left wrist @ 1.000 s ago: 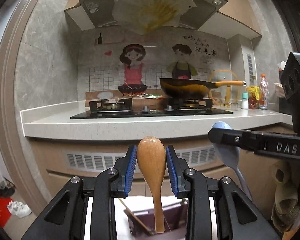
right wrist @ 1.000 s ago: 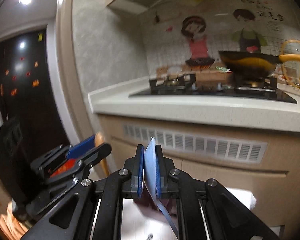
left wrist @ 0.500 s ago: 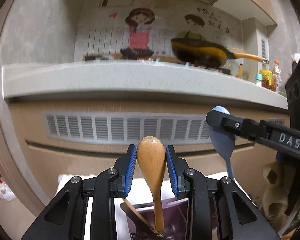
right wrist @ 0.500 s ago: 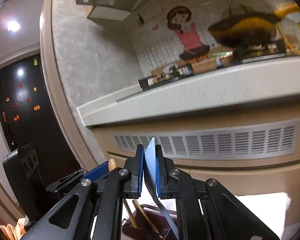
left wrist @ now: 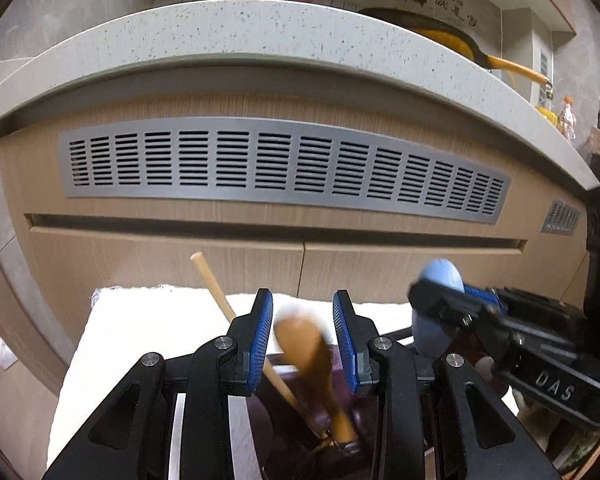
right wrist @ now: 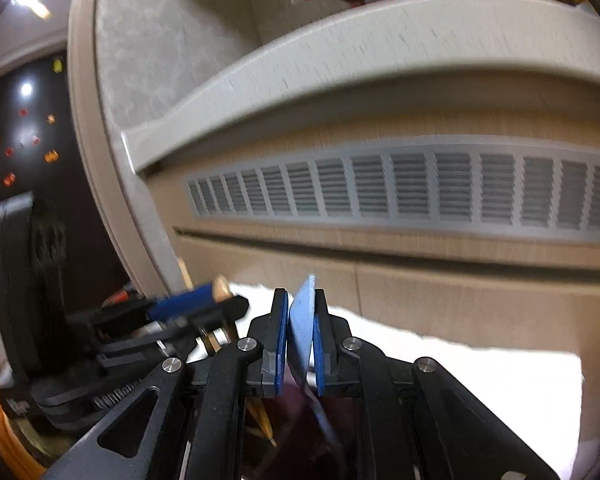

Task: Organize utensils
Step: 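Lift the wooden and blue spoons up and carry them over the holder, then lower both spoons into the holder and open both grippers, then reach the left gripper to the face-handled metal spoon while the right approaches the white plastic spoon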

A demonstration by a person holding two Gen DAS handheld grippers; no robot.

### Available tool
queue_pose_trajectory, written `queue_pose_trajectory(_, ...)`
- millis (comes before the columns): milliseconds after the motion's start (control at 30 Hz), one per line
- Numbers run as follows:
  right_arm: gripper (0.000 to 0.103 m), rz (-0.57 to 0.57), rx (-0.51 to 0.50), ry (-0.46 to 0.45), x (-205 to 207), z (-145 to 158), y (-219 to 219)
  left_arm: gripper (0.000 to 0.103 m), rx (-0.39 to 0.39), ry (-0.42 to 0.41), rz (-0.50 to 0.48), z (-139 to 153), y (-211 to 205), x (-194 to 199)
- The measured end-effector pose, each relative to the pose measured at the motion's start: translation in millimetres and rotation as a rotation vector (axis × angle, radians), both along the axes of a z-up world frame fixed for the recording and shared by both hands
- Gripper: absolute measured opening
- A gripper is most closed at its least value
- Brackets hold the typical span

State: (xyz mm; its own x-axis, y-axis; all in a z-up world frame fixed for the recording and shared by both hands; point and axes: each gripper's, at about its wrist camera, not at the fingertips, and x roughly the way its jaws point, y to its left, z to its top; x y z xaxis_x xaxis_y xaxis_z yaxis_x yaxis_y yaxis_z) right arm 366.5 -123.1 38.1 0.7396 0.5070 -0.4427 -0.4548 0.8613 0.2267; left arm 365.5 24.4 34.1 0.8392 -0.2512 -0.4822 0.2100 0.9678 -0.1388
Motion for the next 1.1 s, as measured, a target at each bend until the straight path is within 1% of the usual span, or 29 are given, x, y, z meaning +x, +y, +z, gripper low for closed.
queue_pose_trajectory(100,0.013,-0.016,-0.028,0.033,-8,-6,-4,0.034,-0.006,0.018,0.007,1,4,-8)
queue_pose_trajectory(133,0.016,-0.018,-0.036,0.036,-12,-7,-6,0.035,-0.005,0.022,0.011,1,5,-13)
queue_pose_trajectory(200,0.021,-0.028,-0.058,0.031,-23,-5,-8,0.04,0.002,0.029,0.019,2,7,-23)
queue_pose_trajectory(267,0.029,-0.047,-0.095,0.014,-38,0,-9,0.041,0.007,0.043,0.028,2,9,-35)
queue_pose_trajectory(333,0.035,-0.063,-0.139,-0.001,-52,5,-10,0.042,0.014,0.059,0.033,0,10,-50)
queue_pose_trajectory(400,0.036,-0.068,-0.178,-0.004,-65,8,-11,0.044,0.022,0.076,0.039,-3,10,-64)
queue_pose_trajectory(467,0.037,-0.054,-0.21,0.012,-78,7,-10,0.046,0.037,0.097,0.045,-8,8,-78)
queue_pose_trajectory(633,0.038,-0.004,-0.296,0.077,-115,-12,-6,0.05,0.059,0.163,0.056,-24,5,-108)
queue_pose_trajectory(700,0.043,0.012,-0.337,0.103,-129,-22,-5,0.053,0.057,0.189,0.058,-27,4,-114)
queue_pose_trajectory(733,0.049,0.023,-0.358,0.118,-136,-27,-3,0.054,0.061,0.198,0.059,-29,3,-119)
queue_pose_trajectory(767,0.057,0.026,-0.374,0.13,-142,-30,-1,0.057,0.068,0.202,0.064,-31,2,-123)
queue_pose_trajectory(800,0.059,0.026,-0.39,0.145,-150,-35,-1,0.061,0.077,0.205,0.072,-33,2,-126)
queue_pose_trajectory(900,0.061,0.047,-0.413,0.184,-171,-49,-1,0.067,0.091,0.222,0.092,-39,2,-132)
queue_pose_trajectory(933,0.065,0.049,-0.415,0.197,-175,-53,1,0.068,0.091,0.235,0.103,-42,4,-135)
queue_pose_trajectory(967,0.071,0.052,-0.417,0.213,-182,-57,1,0.07,0.092,0.244,0.11,-45,5,-137)
queue_pose_trajectory(1033,0.078,0.057,-0.418,0.242,-193,-65,0,0.072,0.095,0.259,0.128,-52,8,-143)
queue_pose_trajectory(1100,0.078,0.065,-0.423,0.261,-200,-73,4,0.075,0.096,0.274,0.14,-57,11,-145)
